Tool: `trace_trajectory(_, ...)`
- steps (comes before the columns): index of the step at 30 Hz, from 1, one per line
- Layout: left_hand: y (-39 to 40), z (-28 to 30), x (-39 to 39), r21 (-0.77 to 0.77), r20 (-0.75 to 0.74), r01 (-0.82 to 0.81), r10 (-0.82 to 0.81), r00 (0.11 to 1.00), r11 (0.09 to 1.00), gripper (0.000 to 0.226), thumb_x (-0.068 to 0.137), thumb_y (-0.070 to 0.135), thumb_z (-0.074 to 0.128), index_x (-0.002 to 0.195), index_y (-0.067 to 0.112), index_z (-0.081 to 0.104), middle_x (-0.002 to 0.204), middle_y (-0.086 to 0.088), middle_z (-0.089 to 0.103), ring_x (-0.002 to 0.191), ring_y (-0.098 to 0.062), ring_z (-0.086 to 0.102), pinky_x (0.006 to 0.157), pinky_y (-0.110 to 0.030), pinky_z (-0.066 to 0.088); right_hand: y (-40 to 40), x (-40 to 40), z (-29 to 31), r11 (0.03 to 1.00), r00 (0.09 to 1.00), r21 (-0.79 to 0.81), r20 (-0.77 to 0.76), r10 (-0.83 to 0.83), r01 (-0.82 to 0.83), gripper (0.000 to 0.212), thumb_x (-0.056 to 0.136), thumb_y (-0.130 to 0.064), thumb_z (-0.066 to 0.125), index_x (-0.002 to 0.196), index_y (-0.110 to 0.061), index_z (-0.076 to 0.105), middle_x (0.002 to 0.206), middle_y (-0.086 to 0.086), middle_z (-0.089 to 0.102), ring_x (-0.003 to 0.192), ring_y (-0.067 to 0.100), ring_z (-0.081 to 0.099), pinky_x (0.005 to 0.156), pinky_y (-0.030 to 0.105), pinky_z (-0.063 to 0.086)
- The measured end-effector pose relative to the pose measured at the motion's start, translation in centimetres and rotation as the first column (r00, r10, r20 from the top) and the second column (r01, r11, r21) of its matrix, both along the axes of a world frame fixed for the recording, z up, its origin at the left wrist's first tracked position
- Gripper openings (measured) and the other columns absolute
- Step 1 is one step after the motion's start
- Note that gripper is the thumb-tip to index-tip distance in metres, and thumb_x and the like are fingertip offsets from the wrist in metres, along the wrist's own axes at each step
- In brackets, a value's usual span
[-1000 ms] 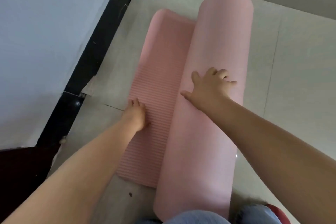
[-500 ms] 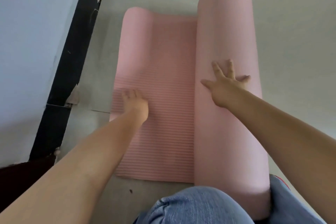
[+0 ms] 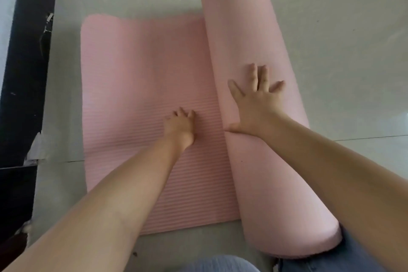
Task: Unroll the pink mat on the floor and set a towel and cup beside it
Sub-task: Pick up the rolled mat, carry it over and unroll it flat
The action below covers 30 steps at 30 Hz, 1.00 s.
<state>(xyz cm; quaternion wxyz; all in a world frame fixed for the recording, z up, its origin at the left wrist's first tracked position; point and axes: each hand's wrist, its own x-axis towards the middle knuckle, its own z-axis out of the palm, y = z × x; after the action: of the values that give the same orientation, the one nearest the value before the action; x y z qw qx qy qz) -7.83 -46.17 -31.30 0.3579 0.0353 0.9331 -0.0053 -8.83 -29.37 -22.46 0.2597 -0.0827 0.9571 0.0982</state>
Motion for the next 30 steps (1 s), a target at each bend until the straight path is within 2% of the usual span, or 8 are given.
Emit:
trace_trajectory(6,2.4,0.4,-1.2,-0.147,0.039,0.08,-0.075,0.996,0.986,0.058,0.087,0.019,0.056,0.139,0.012,0.03,0.142,-0.02,0.042,0.134,-0.038,0.033,0.107,-0.042,0.033,3.5,0.2,0.1,0.99,0.991,-0.07,-0.036,-0.128,0.126,0.103,0.068,-0.056,0.057,0.145,-0.029,-0.006,0.152,0.019,-0.023,0.141,0.035,-0.022,0.109,0.064,-0.006)
trace_trajectory(11,2.8,0.7,-1.7,-0.086,0.077,-0.053,0.059,0.995,0.995,0.069,0.08,0.021,0.058,0.14,0.01,0.027,0.14,-0.026,0.043,0.135,-0.037,0.032,0.108,-0.04,0.035,7.3,1.2,0.3,0.999,0.998,-0.033,-0.041,0.041,-0.042,0.064,0.087,-0.03,0.034,0.142,-0.043,0.004,0.155,-0.003,-0.022,0.141,0.028,-0.026,0.106,0.063,-0.017)
trace_trajectory(14,3.1,0.7,-1.8,-0.081,0.071,-0.096,0.102,0.992,0.992,0.076,0.079,0.04,0.061,0.14,0.008,0.028,0.141,-0.024,0.043,0.137,-0.036,0.031,0.111,-0.043,0.032,9.1,1.4,0.7,0.996,0.997,-0.057,-0.025,0.069,-0.07,0.059,0.089,-0.011,0.027,0.143,-0.033,0.019,0.158,-0.008,-0.008,0.143,0.024,-0.018,0.109,0.062,-0.011)
trace_trajectory(18,3.7,0.1,-1.9,-0.137,0.059,-0.075,0.084,0.995,0.988,0.098,0.073,0.064,0.058,0.145,0.008,0.021,0.148,-0.024,0.034,0.14,-0.039,0.024,0.116,-0.047,0.021,9.7,0.4,1.1,0.991,0.993,-0.074,-0.034,-0.114,0.111,0.048,0.088,-0.024,0.034,0.135,-0.014,0.039,0.156,-0.003,0.01,0.144,0.031,-0.002,0.108,0.064,0.012)
trace_trajectory(21,4.0,-0.4,-1.8,-0.155,0.052,-0.099,0.109,0.993,0.983,0.1,0.069,0.067,0.06,0.143,0.009,0.023,0.148,-0.025,0.032,0.14,-0.041,0.022,0.116,-0.05,0.018,9.3,0.1,0.4,0.969,0.97,0.048,-0.014,-0.243,0.243,0.085,0.081,-0.059,0.046,0.141,-0.003,0.023,0.155,0.017,0.006,0.141,0.043,0.005,0.107,0.064,0.016)
trace_trajectory(24,4.6,-0.5,-1.9,-0.205,0.065,-0.116,0.132,0.989,0.972,0.098,0.07,0.065,0.061,0.141,0.008,0.025,0.15,-0.028,0.025,0.142,-0.041,0.017,0.117,-0.051,0.013,10.8,0.8,-0.5,0.936,0.949,0.157,-0.041,-0.313,0.315,0.119,0.067,-0.068,0.059,0.143,0.002,0.0,0.153,0.028,-0.002,0.141,0.044,0.003,0.107,0.066,0.015)
trace_trajectory(27,5.4,-0.3,-2.1,-0.261,0.071,-0.176,0.201,0.977,0.949,0.094,0.073,0.059,0.063,0.142,0.007,0.025,0.15,-0.03,0.021,0.141,-0.042,0.019,0.117,-0.047,0.017,13.1,1.7,-0.5,0.899,0.9,0.077,-0.1,-0.424,0.432,0.121,0.066,-0.058,0.067,0.141,0.003,-0.007,0.153,0.026,-0.004,0.143,0.038,0.0,0.109,0.063,0.015)
trace_trajectory(30,6.8,0.2,-2.2,-0.252,0.036,-0.189,0.204,0.978,0.949,0.082,0.078,0.045,0.064,0.142,0.005,0.031,0.149,-0.027,0.028,0.137,-0.038,0.031,0.113,-0.042,0.029,14.4,2.2,0.1,0.915,0.91,-0.042,-0.088,-0.404,0.402,0.095,0.08,-0.038,0.059,0.145,-0.012,-0.005,0.155,0.019,-0.013,0.143,0.035,-0.01,0.11,0.064,0.004)
